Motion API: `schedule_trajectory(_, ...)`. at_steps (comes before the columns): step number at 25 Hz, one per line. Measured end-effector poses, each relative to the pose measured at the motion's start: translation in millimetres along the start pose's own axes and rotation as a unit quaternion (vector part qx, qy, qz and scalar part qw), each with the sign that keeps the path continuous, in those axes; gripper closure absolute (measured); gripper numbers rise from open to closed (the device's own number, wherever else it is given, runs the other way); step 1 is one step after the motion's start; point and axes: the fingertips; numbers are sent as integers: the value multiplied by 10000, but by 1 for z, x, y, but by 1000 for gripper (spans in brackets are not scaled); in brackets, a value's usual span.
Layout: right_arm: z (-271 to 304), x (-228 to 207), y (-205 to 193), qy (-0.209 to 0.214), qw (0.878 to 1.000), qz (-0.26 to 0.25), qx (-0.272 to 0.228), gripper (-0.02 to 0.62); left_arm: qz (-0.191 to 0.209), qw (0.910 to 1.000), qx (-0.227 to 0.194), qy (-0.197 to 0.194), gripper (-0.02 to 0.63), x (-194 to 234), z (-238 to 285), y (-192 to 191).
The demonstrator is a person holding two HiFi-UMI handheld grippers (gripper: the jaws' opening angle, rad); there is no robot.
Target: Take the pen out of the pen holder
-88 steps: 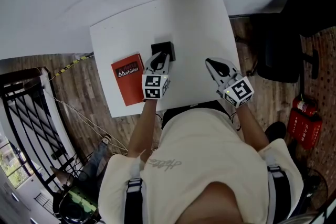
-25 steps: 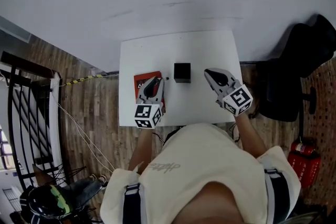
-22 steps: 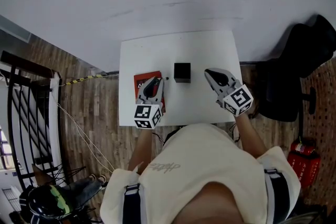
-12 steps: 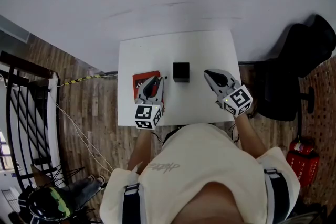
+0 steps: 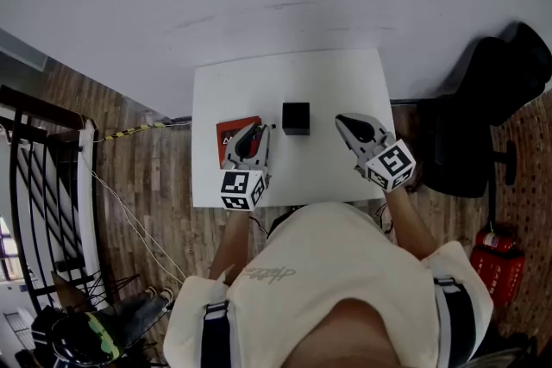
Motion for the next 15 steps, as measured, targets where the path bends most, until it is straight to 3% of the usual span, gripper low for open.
schedule_trajectory(15, -6, -8, -6, -29, 10000, 79, -44, 588, 9, 10000, 19, 80, 518, 0, -1, -2)
Point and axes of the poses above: the fingertips, and each gripper's own axes: z forward along the fingers, x to its left, y out of its top, and after that the axes turned 14 degrees about -z, right-handed
